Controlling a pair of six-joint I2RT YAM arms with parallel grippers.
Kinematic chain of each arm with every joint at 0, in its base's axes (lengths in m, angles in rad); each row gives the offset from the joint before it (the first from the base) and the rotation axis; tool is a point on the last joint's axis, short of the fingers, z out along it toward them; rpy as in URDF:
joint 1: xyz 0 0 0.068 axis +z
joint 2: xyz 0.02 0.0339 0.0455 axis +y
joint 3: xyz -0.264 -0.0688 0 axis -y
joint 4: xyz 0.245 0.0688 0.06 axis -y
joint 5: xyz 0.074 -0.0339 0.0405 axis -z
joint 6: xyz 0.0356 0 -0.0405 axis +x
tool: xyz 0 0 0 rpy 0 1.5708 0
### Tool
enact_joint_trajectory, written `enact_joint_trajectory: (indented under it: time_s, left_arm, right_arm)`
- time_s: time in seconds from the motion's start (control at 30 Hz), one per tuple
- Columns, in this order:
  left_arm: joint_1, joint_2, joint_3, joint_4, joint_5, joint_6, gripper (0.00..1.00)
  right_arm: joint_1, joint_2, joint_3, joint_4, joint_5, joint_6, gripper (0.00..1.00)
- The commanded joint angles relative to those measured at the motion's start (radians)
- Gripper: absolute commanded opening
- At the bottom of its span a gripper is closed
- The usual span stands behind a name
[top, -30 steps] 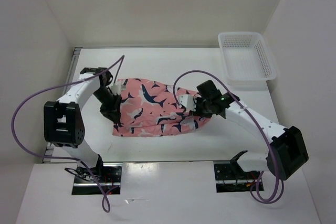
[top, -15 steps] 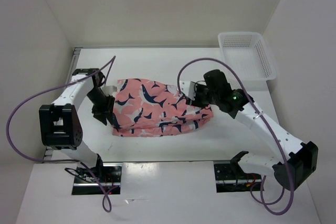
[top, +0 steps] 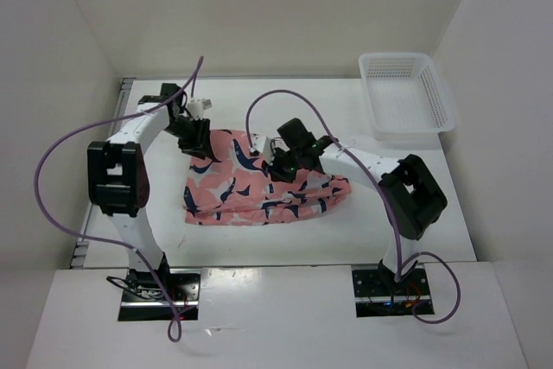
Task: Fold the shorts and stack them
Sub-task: Fold the shorts
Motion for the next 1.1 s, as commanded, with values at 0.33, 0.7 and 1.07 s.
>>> enact_joint_trajectory:
  time_s: [0.33,0.7,1.07]
  left_arm:
    - [-0.044,0.183,-0.012,0.249,0.024,0.004,0.45]
    - [-0.035,0.232,-0.003,0.26,-0.039,0.004,0.46]
    - [-0.035,0.335,0.134,0.251,-0.093,0.004,0.46]
  right_arm:
    - [0.128,0.023,-0.146,0.122,-0.028,0.06,0.12]
    - [0.267,-0.012,-0.166,0.012,0.036,-0.063,0.1]
    - [0.24,0.155,-0.074,0.099,0.378,-0.098,0.07]
